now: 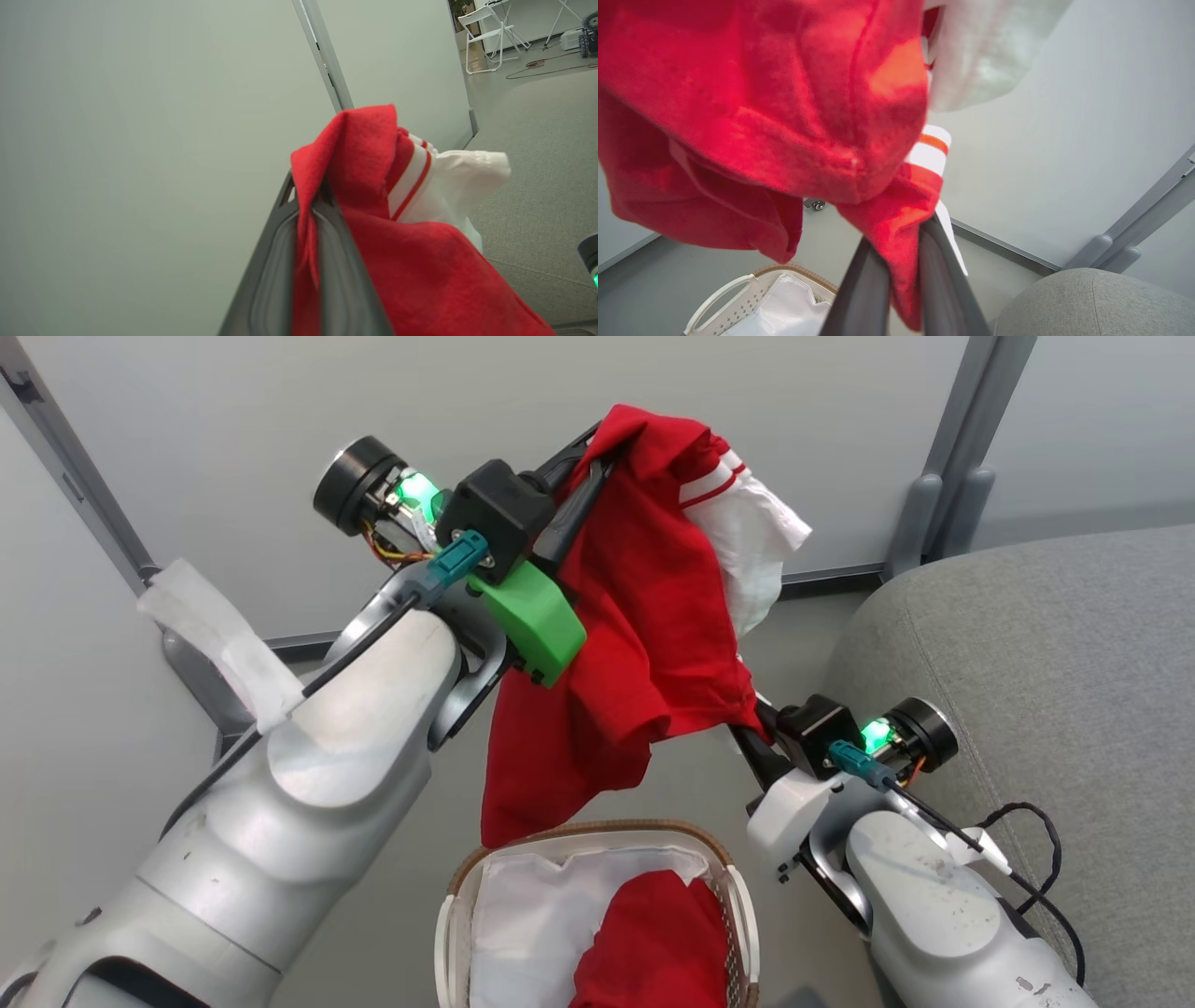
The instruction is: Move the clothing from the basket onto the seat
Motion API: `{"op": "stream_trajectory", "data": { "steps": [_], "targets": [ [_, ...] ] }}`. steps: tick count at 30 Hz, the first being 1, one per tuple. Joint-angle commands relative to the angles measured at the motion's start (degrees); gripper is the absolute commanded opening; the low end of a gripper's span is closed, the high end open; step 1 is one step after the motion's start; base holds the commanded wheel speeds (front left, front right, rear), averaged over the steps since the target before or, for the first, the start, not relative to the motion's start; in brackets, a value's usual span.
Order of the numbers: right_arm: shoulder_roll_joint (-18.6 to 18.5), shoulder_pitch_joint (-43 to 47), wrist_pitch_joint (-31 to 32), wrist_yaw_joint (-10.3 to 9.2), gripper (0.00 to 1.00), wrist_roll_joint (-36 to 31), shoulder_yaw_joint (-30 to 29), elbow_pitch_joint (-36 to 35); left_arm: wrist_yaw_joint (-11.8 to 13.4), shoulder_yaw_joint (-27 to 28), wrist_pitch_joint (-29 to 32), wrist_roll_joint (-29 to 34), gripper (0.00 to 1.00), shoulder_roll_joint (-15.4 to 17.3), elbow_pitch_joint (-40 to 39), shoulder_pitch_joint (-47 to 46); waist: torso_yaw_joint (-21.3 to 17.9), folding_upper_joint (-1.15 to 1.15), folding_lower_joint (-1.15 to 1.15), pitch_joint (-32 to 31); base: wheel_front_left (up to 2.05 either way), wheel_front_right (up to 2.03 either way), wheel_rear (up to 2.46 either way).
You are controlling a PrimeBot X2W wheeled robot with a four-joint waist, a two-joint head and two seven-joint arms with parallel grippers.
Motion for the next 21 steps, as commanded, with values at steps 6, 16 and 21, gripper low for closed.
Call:
{"op": "stream_trajectory", "data": {
  "steps": [6,16,21],
  "targets": [
    [-0.36,-0.13,-0.14,-0.06,0.0,-1.9,-3.16,-4.1,1.68,0.98,-1.75,-2.6,0.4,0.19,2.21,6.26,-0.75,0.0,0.0,0.32,0.0,0.0,0.0],
    [-1.66,-1.9,-0.14,-0.06,0.0,-4.62,-7.11,-9.22,3.16,2.07,-4.44,-5.18,1.0,-0.19,6.72,15.71,-1.39,0.0,0.0,1.11,0.0,0.0,0.0],
    [-2.26,-2.14,-0.14,-0.06,0.0,-5.08,-9.04,-10.8,3.92,3.42,-4.9,-6.03,1.0,-1.3,7.3,19.82,-1.72,0.0,0.0,1.49,0.0,0.0,0.0]
  ]
}}
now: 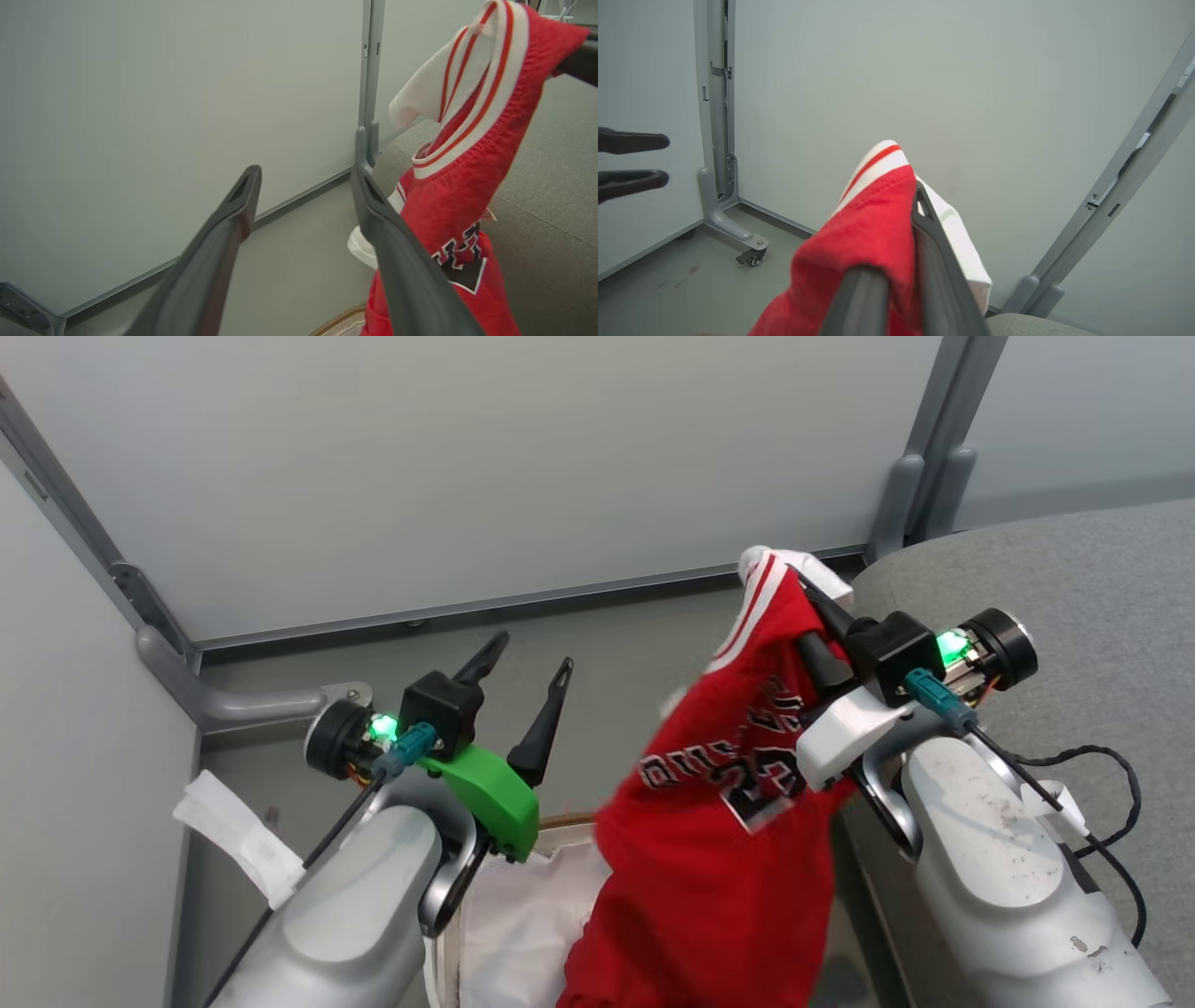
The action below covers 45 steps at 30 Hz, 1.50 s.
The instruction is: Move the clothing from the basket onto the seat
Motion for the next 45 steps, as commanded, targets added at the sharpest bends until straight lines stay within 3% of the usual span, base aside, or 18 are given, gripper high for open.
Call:
{"op": "stream_trajectory", "data": {
  "steps": [1,18,36,45],
  "targets": [
    [-0.63,-0.65,-0.14,-0.06,0.0,-0.4,-0.66,-0.62,0.57,0.39,-0.36,-0.01,1.0,-0.38,-0.13,1.54,-0.11,0.0,0.0,0.26,0.0,0.0,0.0],
    [-3.54,-3.29,-0.14,-0.06,0.0,-1.62,-3.11,-2.79,0.04,6.36,-0.4,4.1,1.0,-3.53,-4.19,11.48,-3.64,0.0,0.0,1.83,0.0,0.0,0.0],
    [-10.71,-9.8,-0.14,-0.07,0.0,-0.49,-5.58,-1.77,-1.82,9.39,-0.35,9.88,1.0,-6.51,-8.98,15.63,-19.9,0.0,0.0,4.84,0.0,0.0,0.0],
    [-10.5,-9.77,-0.14,-0.07,0.0,0.58,-7.46,0.99,-2.65,9.35,-0.36,12.3,1.0,-6.83,-10.01,14.72,-23.3,0.0,0.0,8.37,0.0,0.0,0.0]
  ]
}}
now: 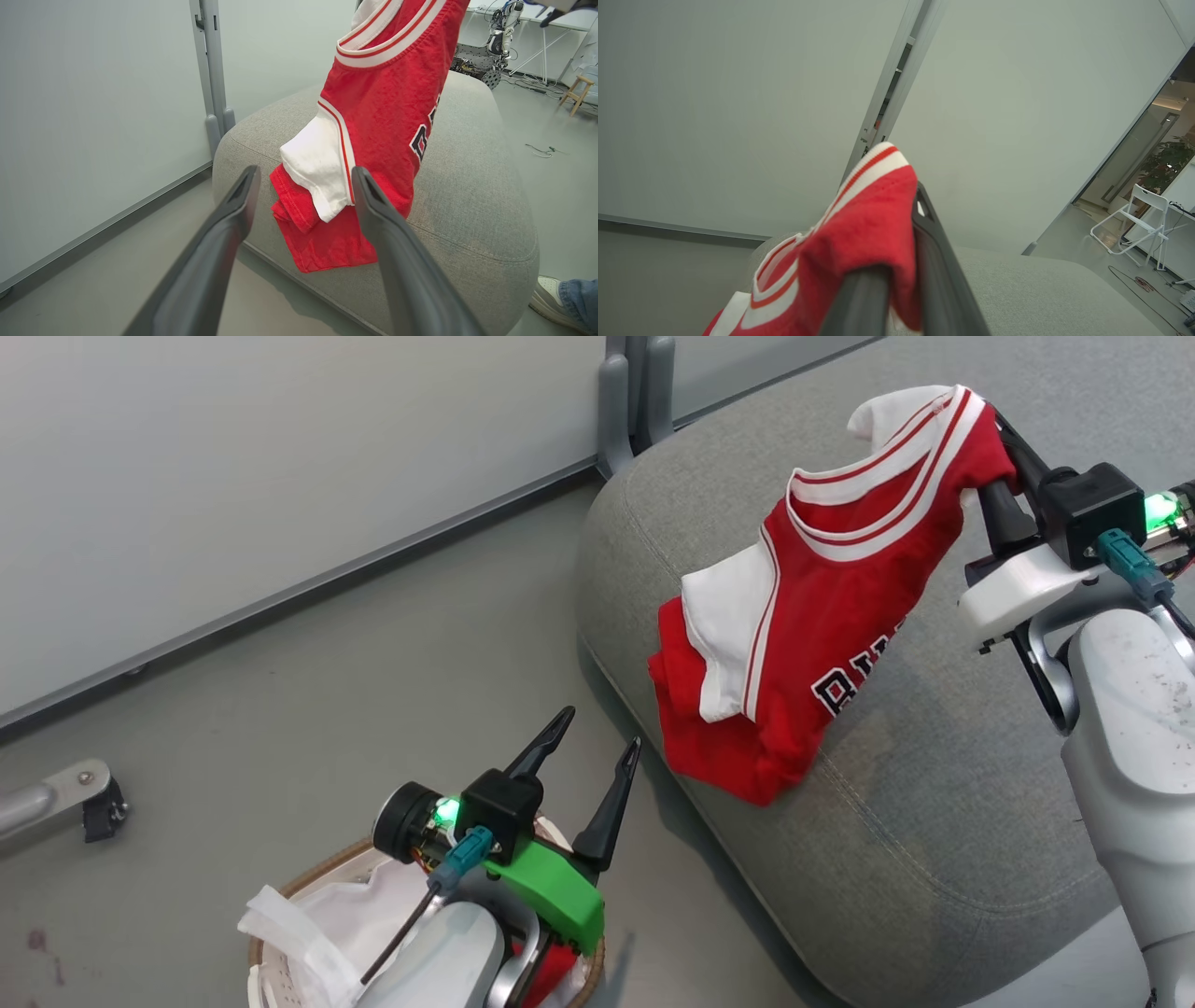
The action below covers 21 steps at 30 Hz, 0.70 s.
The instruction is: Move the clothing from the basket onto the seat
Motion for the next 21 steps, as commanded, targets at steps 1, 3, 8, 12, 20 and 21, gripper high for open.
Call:
{"op": "stream_trajectory", "data": {
  "steps": [1,3,8,12,20,21],
  "targets": [
    [0.08,-0.92,-0.14,-0.08,0.0,0.58,-0.06,0.65,-0.3,-0.08,-0.05,0.64,1.0,0.24,0.22,-0.44,-1.64,-0.01,0.0,2.69,0.0,0.0,0.0],
    [0.05,-2.49,-0.14,-0.08,0.0,1.09,-0.27,1.53,-0.57,-0.28,-0.05,1.19,1.0,0.22,0.44,-1.04,-1.3,-0.01,0.0,3.7,0.0,0.0,0.0],
    [-1.72,-8.46,0.03,-0.08,0.0,1.28,1.92,4.96,-0.99,-0.48,-0.05,2.57,1.0,1.01,0.75,-2.5,0.65,-0.01,0.0,7.24,0.0,0.0,0.0],
    [-4.64,-15.9,0.44,-0.08,0.0,1.76,2.62,7.34,-1.09,-0.37,-0.05,3.54,1.0,1.88,0.54,-4.08,2.66,-0.01,0.0,10.46,0.0,0.0,0.0],
    [-16.01,-32.65,2.38,-0.08,0.0,0.68,-2.64,8.45,-1.05,-0.52,-0.05,4.78,1.0,2.89,-0.82,-6.75,7.17,-0.01,0.0,15.88,0.0,0.0,0.0],
    [-17.16,-33.9,2.73,-0.08,0.0,0.37,-3.06,8.68,-1.0,-0.51,-0.05,4.79,1.0,2.87,-0.98,-6.87,7.55,-0.01,0.0,16.31,0.0,0.0,0.0]
  ]
}}
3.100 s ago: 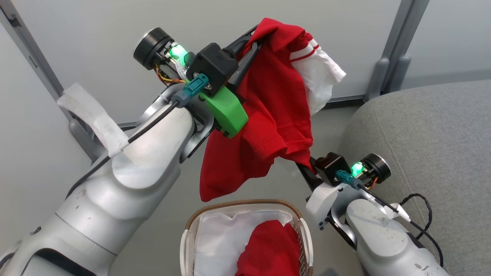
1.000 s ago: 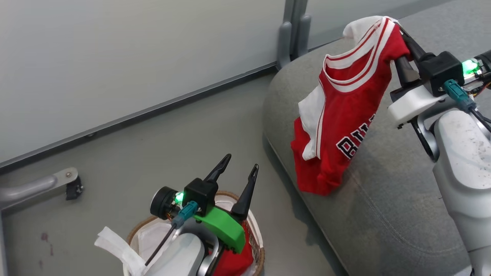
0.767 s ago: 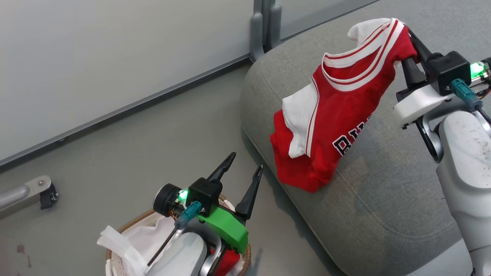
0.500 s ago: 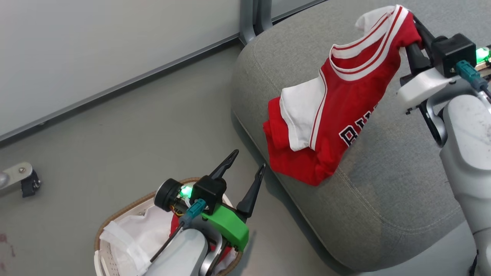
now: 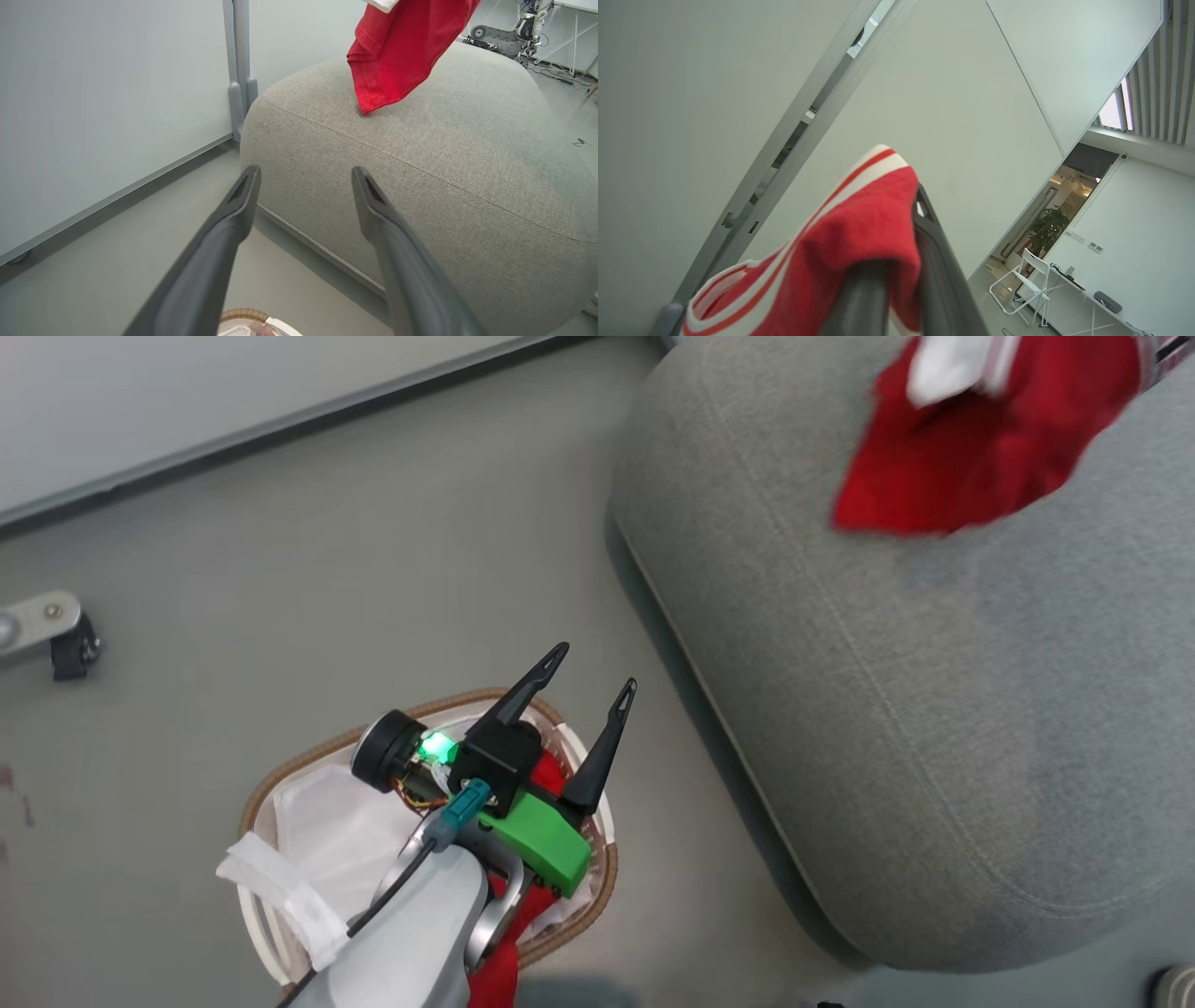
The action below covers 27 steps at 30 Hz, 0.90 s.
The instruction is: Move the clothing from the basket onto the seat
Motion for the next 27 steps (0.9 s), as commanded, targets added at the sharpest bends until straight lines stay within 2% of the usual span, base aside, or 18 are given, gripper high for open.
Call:
{"op": "stream_trajectory", "data": {
  "steps": [1,6,10,14,20,26,27],
  "targets": [
    [-1.33,-1.54,0.66,-0.08,0.0,-0.77,-0.53,0.51,0.12,0.15,-0.05,0.24,1.0,0.47,-0.38,-1.17,3.55,0.0,0.0,3.63,0.0,0.0,0.0],
    [-3.61,-2.2,1.28,-0.08,0.0,-1.78,-2.57,2.34,0.24,0.07,-0.05,0.73,1.0,0.77,-0.82,-2.22,4.97,0.0,0.0,6.36,0.0,0.0,0.0],
    [-2.71,2.21,0.24,-0.08,0.0,-1.27,-4.89,6.44,0.54,0.32,-0.05,1.04,1.0,1.22,-1.24,-3.06,5.51,0.0,0.0,8.84,0.0,0.0,0.0],
    [0.26,6.65,-1.38,-0.08,0.0,-1.59,-7.63,10.41,0.88,0.28,0.23,1.62,1.0,2.38,-1.53,-3.95,5.59,0.0,0.0,11.43,0.0,0.0,0.0],
    [6.83,11.57,-2.64,-0.08,0.0,-3.31,-10.54,13.7,1.46,0.51,1.19,2.09,1.0,3.9,-2.71,-5.02,5.37,0.0,0.0,14.53,0.0,0.0,0.0],
    [12.78,15.06,-2.7,-0.08,0.0,-4.62,-12.05,12.52,1.81,0.66,1.89,2.1,1.0,4.91,-3.88,-5.77,5.4,0.0,0.0,16.63,0.0,0.0,0.0],
    [13.58,15.56,-2.7,-0.08,0.04,-4.87,-12.38,12.41,1.93,0.67,2.06,2.05,1.0,5.08,-4.04,-5.75,5.41,0.0,0.0,16.83,0.0,0.0,0.0]
  ]
}}
